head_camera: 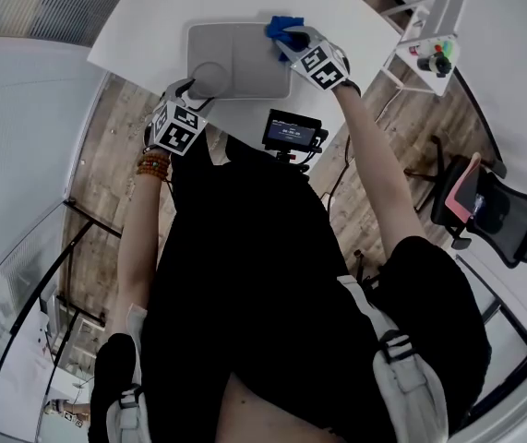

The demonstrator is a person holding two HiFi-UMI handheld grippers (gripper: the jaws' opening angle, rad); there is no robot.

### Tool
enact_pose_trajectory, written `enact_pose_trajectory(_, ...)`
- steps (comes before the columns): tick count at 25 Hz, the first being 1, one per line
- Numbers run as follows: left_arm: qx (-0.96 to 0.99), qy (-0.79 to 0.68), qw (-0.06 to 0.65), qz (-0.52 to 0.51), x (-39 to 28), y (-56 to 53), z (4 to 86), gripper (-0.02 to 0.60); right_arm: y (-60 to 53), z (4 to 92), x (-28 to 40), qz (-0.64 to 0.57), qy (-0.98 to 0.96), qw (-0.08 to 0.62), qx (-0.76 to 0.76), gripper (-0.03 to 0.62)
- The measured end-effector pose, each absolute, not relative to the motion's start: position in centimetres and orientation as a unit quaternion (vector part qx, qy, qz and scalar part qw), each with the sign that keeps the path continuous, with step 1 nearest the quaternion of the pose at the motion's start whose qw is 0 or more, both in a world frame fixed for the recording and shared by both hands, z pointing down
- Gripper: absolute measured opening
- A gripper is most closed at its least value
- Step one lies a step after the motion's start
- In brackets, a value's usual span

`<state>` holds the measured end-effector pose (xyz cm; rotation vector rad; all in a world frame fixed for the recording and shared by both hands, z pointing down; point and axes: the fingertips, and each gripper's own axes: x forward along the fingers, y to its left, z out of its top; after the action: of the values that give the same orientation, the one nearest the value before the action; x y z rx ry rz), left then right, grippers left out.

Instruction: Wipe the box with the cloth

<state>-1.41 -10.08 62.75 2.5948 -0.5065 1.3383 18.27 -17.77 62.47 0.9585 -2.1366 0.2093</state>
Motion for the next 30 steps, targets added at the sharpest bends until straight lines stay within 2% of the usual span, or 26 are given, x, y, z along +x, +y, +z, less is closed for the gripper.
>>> enact_pose_trajectory(30,0.866,-0.176,0.093,0.459,-1.6,-10.2,62.8,0.245,-11.5,62.2,15.9,0.109,-0.857,0.376,0.334,0.08)
